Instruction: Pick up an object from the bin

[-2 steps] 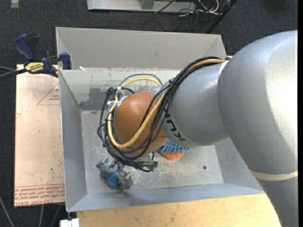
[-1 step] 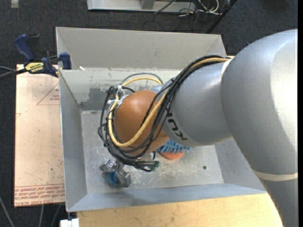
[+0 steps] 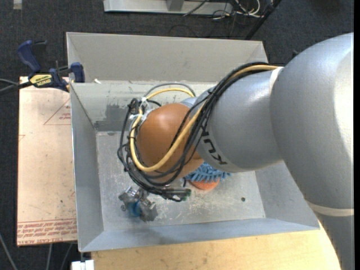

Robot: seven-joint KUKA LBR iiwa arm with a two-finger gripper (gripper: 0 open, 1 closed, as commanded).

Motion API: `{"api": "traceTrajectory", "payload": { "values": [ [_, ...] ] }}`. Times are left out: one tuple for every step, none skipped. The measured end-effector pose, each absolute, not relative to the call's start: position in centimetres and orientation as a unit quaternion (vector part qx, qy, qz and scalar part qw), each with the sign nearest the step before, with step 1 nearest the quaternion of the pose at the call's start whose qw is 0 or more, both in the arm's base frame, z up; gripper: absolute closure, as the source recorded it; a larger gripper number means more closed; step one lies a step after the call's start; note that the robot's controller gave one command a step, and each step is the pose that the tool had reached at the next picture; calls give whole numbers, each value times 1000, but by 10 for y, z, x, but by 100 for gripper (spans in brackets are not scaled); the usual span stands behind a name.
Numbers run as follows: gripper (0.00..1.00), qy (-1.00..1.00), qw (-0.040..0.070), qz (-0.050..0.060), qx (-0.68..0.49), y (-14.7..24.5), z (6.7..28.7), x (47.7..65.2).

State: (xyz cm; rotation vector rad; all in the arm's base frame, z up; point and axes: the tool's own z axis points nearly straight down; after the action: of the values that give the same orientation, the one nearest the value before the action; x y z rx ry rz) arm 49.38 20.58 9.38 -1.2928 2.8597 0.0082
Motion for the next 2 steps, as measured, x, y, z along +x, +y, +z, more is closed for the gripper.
{"api": "traceTrajectory", "payload": {
  "values": [
    [100, 911, 4, 3, -412, 206, 103, 495],
    [100, 911, 4, 3, -411, 207, 106, 495]
  ]
}}
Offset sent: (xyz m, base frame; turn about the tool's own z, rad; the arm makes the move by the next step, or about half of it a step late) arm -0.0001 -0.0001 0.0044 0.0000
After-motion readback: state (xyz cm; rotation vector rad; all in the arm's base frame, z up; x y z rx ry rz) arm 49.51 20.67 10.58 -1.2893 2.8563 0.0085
